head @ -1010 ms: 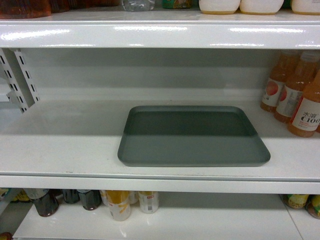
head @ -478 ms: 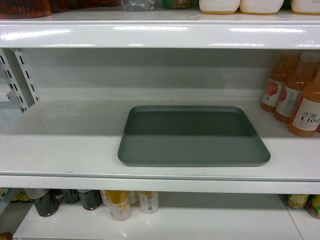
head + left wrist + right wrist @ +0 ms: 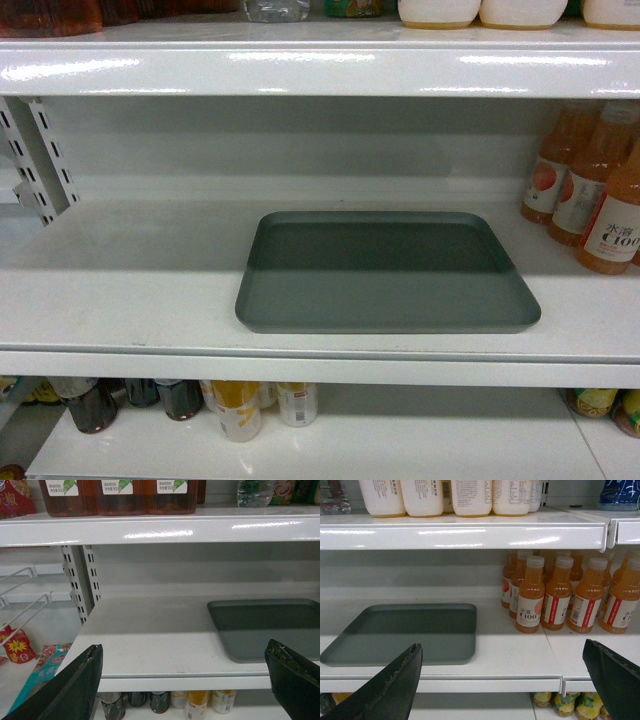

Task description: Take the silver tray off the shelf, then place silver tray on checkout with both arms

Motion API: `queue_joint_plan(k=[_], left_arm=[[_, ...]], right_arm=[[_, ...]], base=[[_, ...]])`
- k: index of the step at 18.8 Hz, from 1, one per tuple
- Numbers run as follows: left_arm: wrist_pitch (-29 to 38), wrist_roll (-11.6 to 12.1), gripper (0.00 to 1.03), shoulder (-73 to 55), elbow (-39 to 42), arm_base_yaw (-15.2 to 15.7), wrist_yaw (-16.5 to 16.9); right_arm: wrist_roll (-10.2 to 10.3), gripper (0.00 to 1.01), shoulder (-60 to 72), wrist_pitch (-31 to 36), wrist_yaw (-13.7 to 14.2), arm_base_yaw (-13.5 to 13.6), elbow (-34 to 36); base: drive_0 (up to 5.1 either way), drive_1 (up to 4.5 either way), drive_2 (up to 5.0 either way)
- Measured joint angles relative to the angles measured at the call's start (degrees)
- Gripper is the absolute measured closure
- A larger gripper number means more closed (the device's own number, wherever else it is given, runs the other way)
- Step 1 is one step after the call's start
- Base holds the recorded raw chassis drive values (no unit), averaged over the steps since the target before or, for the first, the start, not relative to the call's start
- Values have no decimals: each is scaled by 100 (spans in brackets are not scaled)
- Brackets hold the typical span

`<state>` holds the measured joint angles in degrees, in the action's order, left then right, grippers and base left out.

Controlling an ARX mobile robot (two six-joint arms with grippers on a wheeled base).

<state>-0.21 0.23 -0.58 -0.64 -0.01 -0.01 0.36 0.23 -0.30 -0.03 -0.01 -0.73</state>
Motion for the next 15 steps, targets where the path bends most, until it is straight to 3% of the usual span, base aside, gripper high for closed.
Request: queue_joint_plan(k=[5,6,7,8,9,11,15], left_arm=[[0,0,5,0,0,0,0],[-782,-140,5,-319,-258,-328,-713],[-1178,-251,5,-1185,-595,-844,-1537],[-651,-356,5,-2247,-756,-1185,-1908],[-138,-439,5,-2986,-767,-1200,-1917],[1045,-590,5,-4658,-1001,-1353,-1574],[2850,-831,5,-7545,-1823,-1606,-1110]], right_arm=[[0,3,0,0,0,0,0],[17,3,94,-326,-219,-101,-81],[68,3,632,-601,-833,-229,-247],[109,3,1576,-179,-1241,-168,-352],[131,3,2234,323,-1419,-90,-385],[129,3,3700,1390,-1456,33,-507],[280,3,6850,3569,-1327,313,-1054]], base=[[0,0,0],[0,0,0],[0,0,0],[0,0,0],[0,0,0],[0,0,0],[0,0,0]])
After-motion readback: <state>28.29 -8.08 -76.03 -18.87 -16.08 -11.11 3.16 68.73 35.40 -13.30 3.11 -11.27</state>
